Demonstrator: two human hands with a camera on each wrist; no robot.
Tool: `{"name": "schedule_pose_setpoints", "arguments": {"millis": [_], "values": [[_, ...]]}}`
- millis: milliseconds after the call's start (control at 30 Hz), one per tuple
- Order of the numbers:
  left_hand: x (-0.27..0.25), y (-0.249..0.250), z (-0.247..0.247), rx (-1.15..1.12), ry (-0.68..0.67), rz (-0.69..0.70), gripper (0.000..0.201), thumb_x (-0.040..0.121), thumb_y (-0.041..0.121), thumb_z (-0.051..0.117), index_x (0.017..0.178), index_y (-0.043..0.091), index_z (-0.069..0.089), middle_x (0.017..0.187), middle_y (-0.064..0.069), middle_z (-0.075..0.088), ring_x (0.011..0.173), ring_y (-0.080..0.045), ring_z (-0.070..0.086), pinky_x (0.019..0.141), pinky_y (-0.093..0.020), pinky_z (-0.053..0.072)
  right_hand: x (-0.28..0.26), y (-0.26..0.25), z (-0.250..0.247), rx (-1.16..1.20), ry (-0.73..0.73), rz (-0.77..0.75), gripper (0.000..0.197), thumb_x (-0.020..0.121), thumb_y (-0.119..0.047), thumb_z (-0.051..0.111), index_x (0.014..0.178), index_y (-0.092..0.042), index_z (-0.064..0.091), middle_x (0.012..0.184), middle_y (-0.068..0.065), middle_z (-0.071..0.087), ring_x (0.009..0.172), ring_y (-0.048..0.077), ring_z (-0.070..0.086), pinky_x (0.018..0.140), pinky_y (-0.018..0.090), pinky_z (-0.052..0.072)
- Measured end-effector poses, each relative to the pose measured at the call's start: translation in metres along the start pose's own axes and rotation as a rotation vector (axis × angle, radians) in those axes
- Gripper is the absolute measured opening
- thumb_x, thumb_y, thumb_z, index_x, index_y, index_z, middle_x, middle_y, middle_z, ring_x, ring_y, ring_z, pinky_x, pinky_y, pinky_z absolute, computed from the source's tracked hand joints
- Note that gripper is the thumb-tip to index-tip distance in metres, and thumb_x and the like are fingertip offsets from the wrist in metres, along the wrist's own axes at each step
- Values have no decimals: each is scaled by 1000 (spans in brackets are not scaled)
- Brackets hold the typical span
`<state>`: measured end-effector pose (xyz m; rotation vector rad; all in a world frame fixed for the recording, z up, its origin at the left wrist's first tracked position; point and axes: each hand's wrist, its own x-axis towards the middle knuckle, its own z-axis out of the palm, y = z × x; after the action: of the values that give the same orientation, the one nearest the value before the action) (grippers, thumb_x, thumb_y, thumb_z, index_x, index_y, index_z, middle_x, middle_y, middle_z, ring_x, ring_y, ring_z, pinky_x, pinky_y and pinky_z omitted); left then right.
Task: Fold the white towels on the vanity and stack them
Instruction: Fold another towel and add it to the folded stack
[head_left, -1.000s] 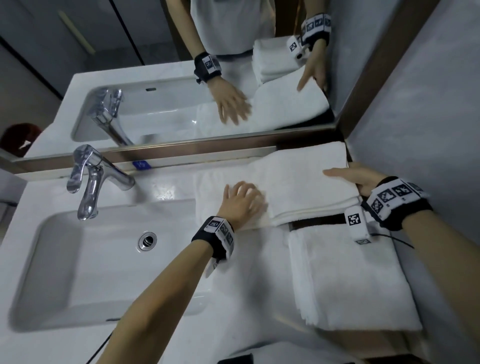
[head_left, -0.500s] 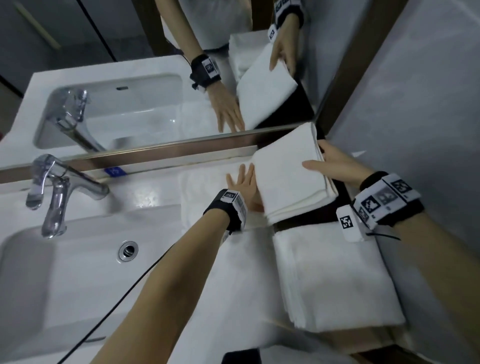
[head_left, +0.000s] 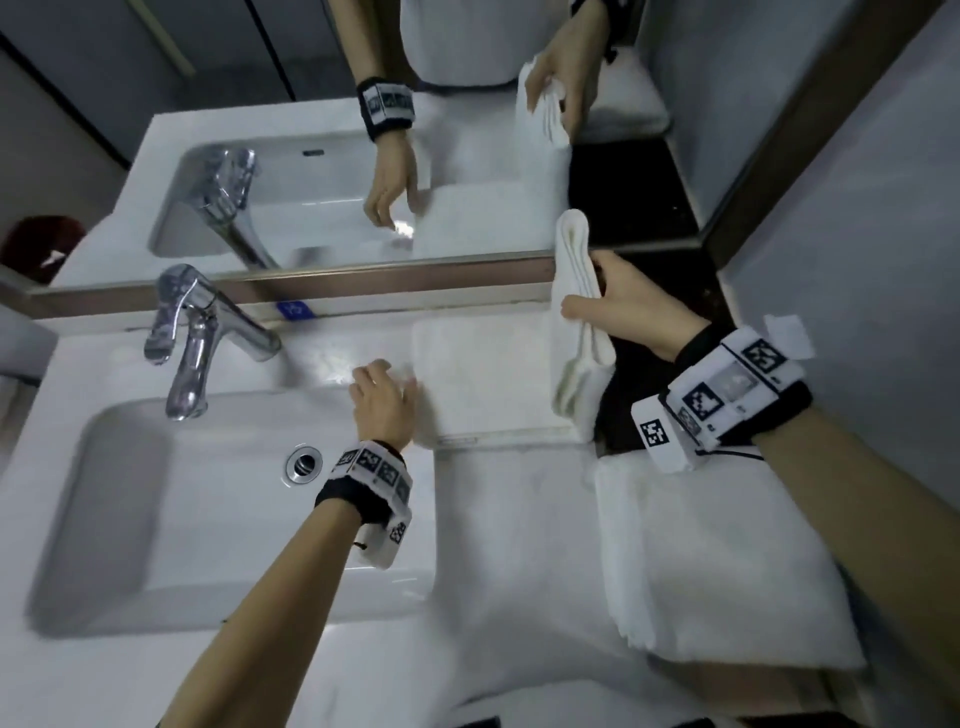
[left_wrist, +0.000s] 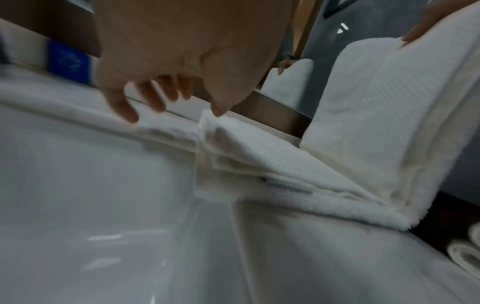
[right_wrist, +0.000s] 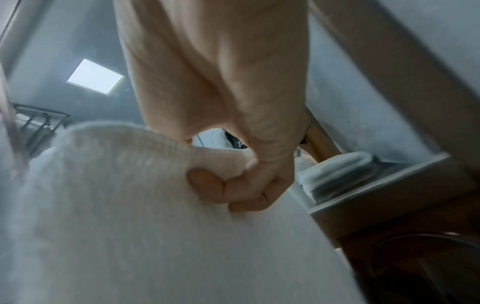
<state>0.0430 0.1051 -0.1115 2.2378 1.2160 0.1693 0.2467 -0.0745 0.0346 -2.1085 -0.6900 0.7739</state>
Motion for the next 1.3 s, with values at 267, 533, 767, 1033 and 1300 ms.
{"name": "schedule_pose_setpoints", "arguments": {"millis": [267, 533, 767, 1033, 1300], "values": [[-15, -11, -5, -748, -531, -418, 68, 96, 58, 13, 121, 8, 53, 127, -14, 59, 97, -20, 59, 80, -29, 50, 30, -35, 98, -342, -112, 20, 77, 80, -30, 64, 142, -4, 26, 140, 16, 40, 129, 31, 41, 102, 37, 39], [-18, -8, -8, -791, -528, -433, 79, 95, 59, 6, 132, 4, 48, 128, -13, 57, 118, -27, 55, 88, -32, 49, 40, -23, 177, -294, -238, 109, 66, 90, -23, 55, 146, -8, 23, 142, 17, 32, 129, 33, 41, 104, 36, 37], [-4, 2, -9, -522, -423, -253, 75, 94, 60, 24, 133, -1, 42, 117, -10, 58, 109, -25, 55, 94, -32, 40, 45, 16, 123, -105, 44, 84, 37, 92, -8, 46, 128, -7, 54, 133, 10, 53, 122, 23, 49, 103, 28, 35], [-3, 48, -1, -231, -331, -344, 68, 97, 38, 43, 136, -11, 18, 146, -24, 29, 133, -36, 35, 110, -42, 31, 21, 52, 128, -482, -147, 308, 68, 97, -43, 38, 150, -34, -3, 156, -1, -28, 144, 34, -22, 118, 48, -4], [-38, 2, -13, -322, -363, -340, 46, 100, 26, 39, 127, -12, 39, 117, -20, 53, 121, -37, 48, 96, -38, 38, -6, 55, 123, -323, -188, 188, 69, 95, -29, 50, 151, -30, 9, 159, 5, -16, 147, 27, -12, 119, 41, 7]]}}
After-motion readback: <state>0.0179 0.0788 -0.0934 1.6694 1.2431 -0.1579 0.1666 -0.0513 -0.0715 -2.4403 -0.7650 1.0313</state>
